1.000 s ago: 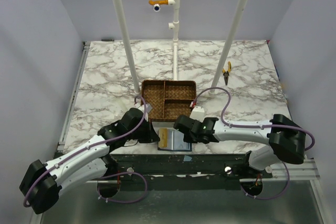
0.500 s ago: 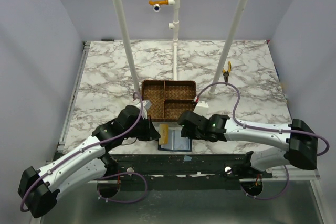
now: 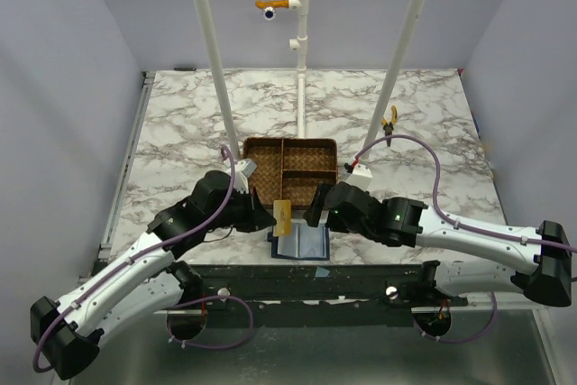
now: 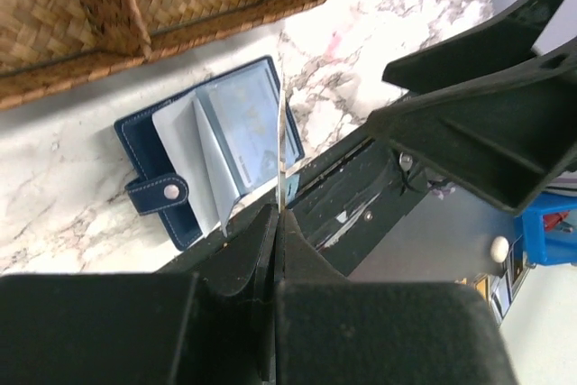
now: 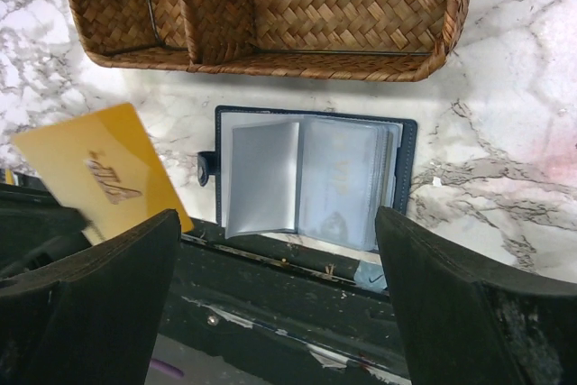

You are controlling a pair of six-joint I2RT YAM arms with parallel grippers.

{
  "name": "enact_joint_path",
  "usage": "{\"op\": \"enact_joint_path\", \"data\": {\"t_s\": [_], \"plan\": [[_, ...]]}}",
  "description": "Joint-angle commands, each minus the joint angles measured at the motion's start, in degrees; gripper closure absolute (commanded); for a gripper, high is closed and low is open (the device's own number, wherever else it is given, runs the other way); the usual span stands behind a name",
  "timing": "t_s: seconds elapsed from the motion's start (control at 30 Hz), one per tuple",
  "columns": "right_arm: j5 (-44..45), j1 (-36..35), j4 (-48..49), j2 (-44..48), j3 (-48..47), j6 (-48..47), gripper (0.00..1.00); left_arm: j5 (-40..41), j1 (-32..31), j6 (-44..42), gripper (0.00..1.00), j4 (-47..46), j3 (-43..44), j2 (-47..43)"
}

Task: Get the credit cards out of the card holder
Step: Place the credit card in the storage box.

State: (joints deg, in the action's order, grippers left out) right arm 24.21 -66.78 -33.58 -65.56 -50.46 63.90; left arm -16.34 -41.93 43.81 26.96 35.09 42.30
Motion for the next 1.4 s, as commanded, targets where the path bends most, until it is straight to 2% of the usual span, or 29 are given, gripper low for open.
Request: {"op": "enact_joint_path", "data": {"t_s": [0.0, 0.3, 0.9, 1.37], "plan": [[3.1, 0.1, 0.2, 0.7, 0.8, -0.5, 0.07, -0.4, 1.9, -2.0, 1.0, 1.1, 4.9, 1.4], [4.0, 0.2, -0.6, 1.0, 0.9, 0.1, 0.04, 7.5, 5.3, -6.4, 1.0, 5.6, 18.0, 11.9], [6.3, 0.2, -3.8, 2.9, 0.4, 0.9, 0.0, 7.3, 7.4, -9.3, 1.0, -0.5, 35.6, 39.3], [5.1, 0.1, -3.4, 2.2, 1.1, 1.9, 0.0, 7.4, 7.4, -9.3, 1.0, -2.3, 42.2, 50.3]]}}
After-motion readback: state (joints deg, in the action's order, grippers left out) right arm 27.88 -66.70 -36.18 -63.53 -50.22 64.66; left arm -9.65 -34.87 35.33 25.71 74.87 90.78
